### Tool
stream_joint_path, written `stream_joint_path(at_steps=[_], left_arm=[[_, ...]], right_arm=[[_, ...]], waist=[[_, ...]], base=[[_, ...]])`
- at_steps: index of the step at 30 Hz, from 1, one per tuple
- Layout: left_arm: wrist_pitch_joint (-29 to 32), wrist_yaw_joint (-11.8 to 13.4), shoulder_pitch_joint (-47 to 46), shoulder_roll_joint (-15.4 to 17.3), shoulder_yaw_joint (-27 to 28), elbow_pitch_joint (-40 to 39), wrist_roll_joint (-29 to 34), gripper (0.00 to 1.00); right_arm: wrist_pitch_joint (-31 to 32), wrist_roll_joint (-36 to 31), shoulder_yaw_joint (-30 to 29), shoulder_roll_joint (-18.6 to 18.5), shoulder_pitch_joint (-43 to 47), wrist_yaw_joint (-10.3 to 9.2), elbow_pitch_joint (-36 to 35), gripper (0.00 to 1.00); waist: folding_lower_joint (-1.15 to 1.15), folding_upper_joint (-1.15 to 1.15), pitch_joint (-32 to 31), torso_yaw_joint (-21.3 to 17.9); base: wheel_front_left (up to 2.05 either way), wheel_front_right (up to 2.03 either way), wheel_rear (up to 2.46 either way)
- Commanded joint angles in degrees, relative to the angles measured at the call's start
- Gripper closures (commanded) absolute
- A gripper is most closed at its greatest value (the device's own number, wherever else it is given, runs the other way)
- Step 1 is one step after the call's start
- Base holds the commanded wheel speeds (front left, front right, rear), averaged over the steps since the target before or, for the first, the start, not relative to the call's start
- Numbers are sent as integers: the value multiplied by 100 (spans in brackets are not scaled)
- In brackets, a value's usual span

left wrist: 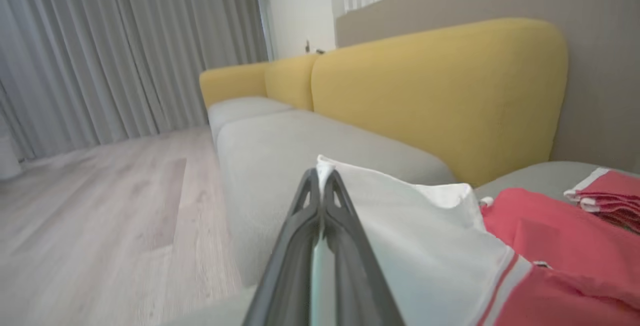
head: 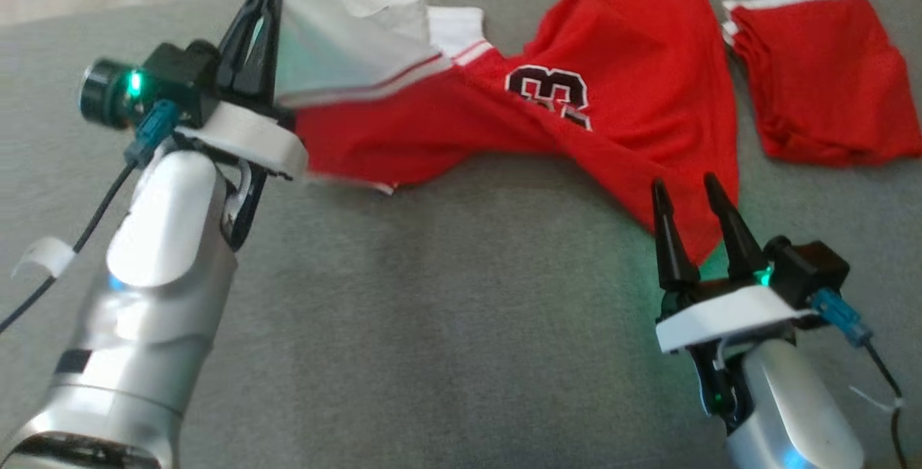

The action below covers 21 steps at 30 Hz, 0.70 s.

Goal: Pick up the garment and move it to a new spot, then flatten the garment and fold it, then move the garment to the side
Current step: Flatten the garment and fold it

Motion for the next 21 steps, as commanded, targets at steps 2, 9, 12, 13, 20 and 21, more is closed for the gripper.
stream_joint_path(at_steps=[2, 9, 12, 13, 20, 21], left_arm=[[-53, -52, -19, 316, -43, -637, 119, 100], [216, -138, 742, 737, -785, -1726, 174, 100], [550, -150, 1313, 1100, -1379, -2293, 176, 100], [663, -151, 1503, 1249, -1634, -2484, 148, 100], [1313, -153, 2378, 2081, -2889, -3277, -96, 98], [1418, -154, 2445, 2147, -3018, -3279, -133, 74]], right_arm=[[-63, -11, 47, -9, 56, -4, -85, 0], [-63, -8, -129, -9, 119, -4, 78, 0], [-63, 5, -201, -9, 143, -4, 161, 0], [-63, 12, -224, -9, 146, -4, 180, 0], [-63, 33, -413, -9, 102, -4, 324, 0], [-63, 34, -423, -9, 88, -4, 343, 0]], waist=[[1, 0, -241, 265], [1, 0, -449, 611], [1, 0, -528, 755], [1, 0, -543, 794], [1, 0, -608, 996], [1, 0, -614, 1002]], base=[[0, 0, 0], [0, 0, 0], [0, 0, 0], [0, 0, 0], [0, 0, 0], [0, 0, 0]])
